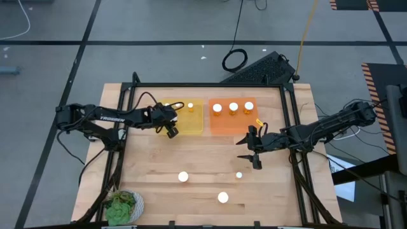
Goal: Pick and place medicine bottles into bin by pill shape (circle, oval)
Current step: Put the small orange pill bottle into the yellow bin
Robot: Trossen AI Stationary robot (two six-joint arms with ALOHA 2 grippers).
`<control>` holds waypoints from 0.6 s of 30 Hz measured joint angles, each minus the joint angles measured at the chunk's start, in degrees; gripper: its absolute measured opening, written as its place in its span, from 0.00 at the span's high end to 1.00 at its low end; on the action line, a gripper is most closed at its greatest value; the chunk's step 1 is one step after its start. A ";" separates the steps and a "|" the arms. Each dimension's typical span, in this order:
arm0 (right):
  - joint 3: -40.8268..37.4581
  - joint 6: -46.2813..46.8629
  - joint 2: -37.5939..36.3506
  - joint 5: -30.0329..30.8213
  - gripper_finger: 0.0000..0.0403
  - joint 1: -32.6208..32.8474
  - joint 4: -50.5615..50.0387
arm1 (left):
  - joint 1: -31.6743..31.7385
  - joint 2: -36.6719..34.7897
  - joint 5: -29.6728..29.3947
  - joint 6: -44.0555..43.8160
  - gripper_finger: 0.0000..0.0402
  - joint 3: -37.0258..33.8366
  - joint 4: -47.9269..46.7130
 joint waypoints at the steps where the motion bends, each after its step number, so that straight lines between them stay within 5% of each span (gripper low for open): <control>1: -0.01 0.00 0.00 0.00 0.35 0.00 0.00 | 0.00 0.66 0.38 0.25 0.68 0.00 0.07; 18: -0.01 0.00 0.00 -0.02 0.35 0.00 0.00 | 0.00 2.37 0.85 1.43 0.65 0.13 1.95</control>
